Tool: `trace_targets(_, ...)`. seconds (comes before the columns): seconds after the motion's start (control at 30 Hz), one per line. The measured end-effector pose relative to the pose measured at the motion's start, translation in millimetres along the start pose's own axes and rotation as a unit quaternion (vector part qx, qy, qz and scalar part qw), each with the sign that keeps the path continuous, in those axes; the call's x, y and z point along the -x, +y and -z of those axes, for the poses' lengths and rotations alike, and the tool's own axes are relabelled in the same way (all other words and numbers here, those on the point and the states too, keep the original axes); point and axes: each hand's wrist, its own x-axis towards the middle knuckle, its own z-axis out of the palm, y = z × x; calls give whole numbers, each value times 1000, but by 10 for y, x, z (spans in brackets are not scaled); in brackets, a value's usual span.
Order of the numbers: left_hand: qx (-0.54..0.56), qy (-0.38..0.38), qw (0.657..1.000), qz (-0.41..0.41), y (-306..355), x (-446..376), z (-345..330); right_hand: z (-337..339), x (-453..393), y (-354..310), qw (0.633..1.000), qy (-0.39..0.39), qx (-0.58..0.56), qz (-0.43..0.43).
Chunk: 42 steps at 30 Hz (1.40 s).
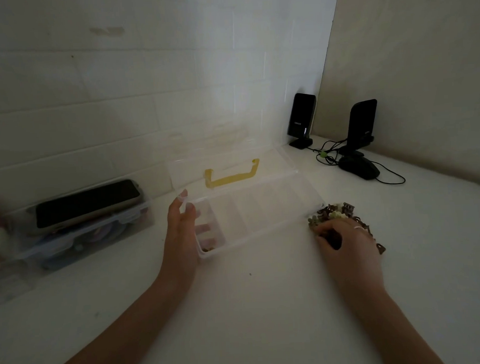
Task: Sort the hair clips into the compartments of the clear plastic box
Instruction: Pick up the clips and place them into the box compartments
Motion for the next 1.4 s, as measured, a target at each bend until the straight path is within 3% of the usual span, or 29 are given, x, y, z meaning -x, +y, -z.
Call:
trace_targets(0.27,-9,12,1000,2,4,3,-7,55,43,-101,986,33,-159,23)
trace_targets(0.47,2,3,1000,-2,30,27,-22,43,75,-198,940,-25,-335,61)
trace_targets(0.87,-35,-20,999,-30,16,56,4,-111,92,-844,894,-46,-412,169)
trace_targets(1.0,-64,-29,996,-47,-13,62,26,-307,85,-1137,898,-84,-383,201)
trace_targets(1.13,-69,-34,995,-62,-35,56,55,-495,94,-1230,927,-131,-238,259)
trace_targets(1.27,-48,-9,998,-33,-48,8,42,-368,38,-947,955,-21,-223,196)
trace_targets(1.33,-47,-4,999,-26,-54,2,37,-225,-24,-697,977,44,-153,145)
trace_targets(1.4,-47,-3,998,-30,-57,2,37,-84,-73,-459,992,62,-78,73)
